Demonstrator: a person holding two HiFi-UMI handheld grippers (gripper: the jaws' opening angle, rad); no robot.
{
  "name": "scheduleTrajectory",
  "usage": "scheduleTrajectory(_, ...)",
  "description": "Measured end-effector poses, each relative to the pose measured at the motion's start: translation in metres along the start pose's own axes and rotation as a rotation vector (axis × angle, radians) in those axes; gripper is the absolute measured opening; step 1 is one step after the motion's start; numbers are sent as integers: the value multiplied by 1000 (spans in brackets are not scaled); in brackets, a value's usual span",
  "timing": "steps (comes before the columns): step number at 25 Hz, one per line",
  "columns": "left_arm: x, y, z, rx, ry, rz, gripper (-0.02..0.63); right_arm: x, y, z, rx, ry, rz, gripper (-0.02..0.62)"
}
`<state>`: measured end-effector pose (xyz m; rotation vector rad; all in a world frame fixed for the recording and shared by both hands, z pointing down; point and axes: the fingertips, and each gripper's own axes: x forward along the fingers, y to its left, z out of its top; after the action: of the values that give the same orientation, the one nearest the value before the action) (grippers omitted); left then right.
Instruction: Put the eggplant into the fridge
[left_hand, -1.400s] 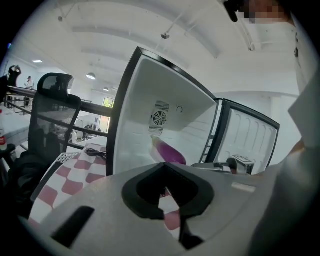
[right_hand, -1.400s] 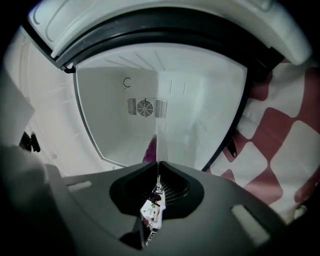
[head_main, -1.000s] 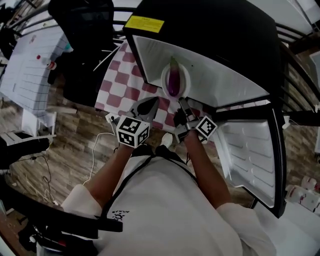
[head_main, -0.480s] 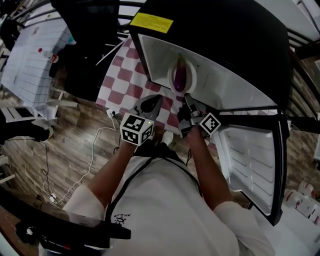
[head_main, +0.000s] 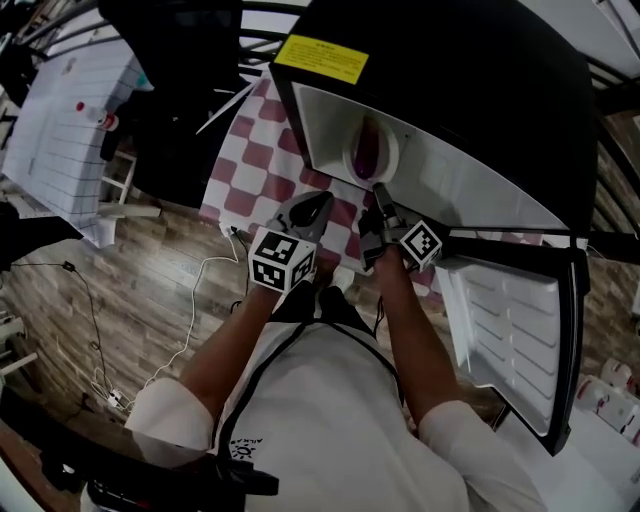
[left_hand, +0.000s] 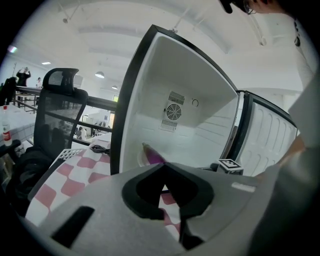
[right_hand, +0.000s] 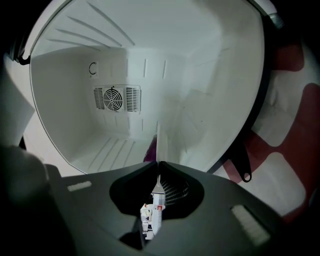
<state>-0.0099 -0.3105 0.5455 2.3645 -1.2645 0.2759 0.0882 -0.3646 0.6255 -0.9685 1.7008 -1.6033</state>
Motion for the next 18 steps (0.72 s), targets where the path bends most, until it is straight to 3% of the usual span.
scheduleTrajectory(18, -11, 34, -2, -19, 15, 21, 5, 45, -36, 2, 32, -8, -158, 26)
